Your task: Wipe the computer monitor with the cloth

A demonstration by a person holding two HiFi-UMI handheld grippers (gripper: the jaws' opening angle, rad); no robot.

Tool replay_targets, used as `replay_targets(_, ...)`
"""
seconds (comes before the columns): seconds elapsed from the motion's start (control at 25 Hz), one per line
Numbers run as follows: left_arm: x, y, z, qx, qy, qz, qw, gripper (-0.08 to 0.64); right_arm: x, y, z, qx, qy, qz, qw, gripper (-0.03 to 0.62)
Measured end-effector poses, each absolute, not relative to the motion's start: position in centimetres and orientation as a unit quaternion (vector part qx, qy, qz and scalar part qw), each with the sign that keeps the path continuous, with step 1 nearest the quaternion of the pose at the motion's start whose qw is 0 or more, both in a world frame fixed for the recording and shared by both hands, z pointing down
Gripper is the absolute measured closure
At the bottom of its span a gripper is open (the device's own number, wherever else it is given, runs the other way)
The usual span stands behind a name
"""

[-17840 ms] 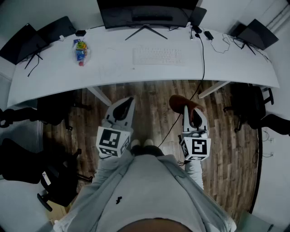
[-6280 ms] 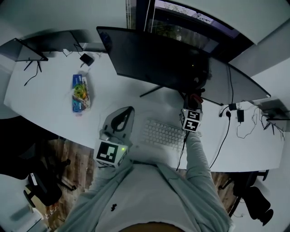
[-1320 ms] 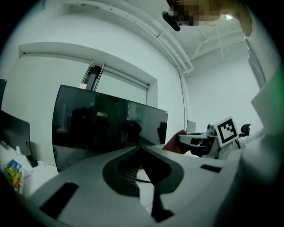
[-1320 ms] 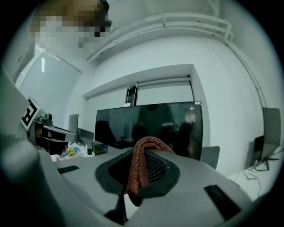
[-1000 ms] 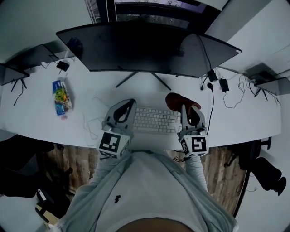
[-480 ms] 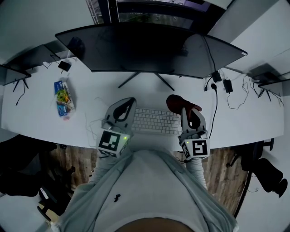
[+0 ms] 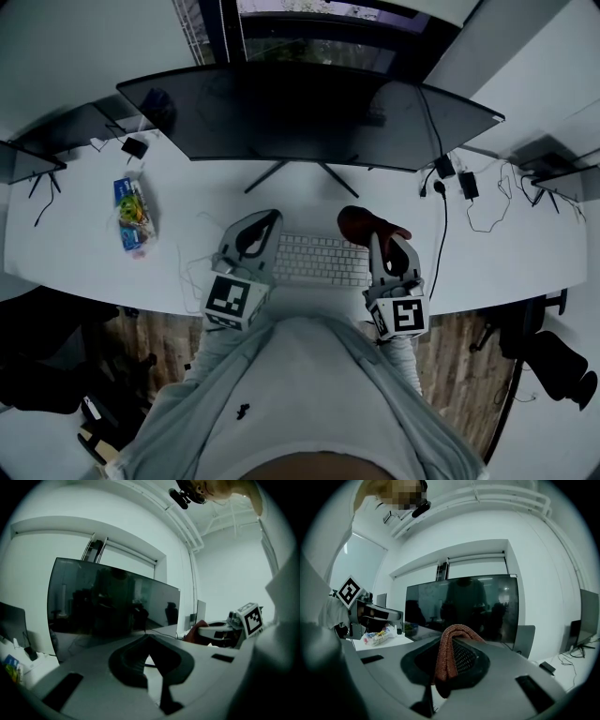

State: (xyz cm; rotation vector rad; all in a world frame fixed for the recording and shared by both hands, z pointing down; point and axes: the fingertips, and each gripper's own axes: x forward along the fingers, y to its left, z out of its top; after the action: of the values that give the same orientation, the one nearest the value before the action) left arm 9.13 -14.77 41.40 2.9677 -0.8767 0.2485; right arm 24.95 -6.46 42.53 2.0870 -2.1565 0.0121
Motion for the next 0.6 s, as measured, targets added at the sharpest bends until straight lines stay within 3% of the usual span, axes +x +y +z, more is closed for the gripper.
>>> replay_targets(0.6, 7.9, -14.2, 41.5, 0.953, -0.291, 0.082, 0.022, 0.540, 25.2, -5.6, 42.1, 0.704, -0.709, 0.019, 0.047, 0.555)
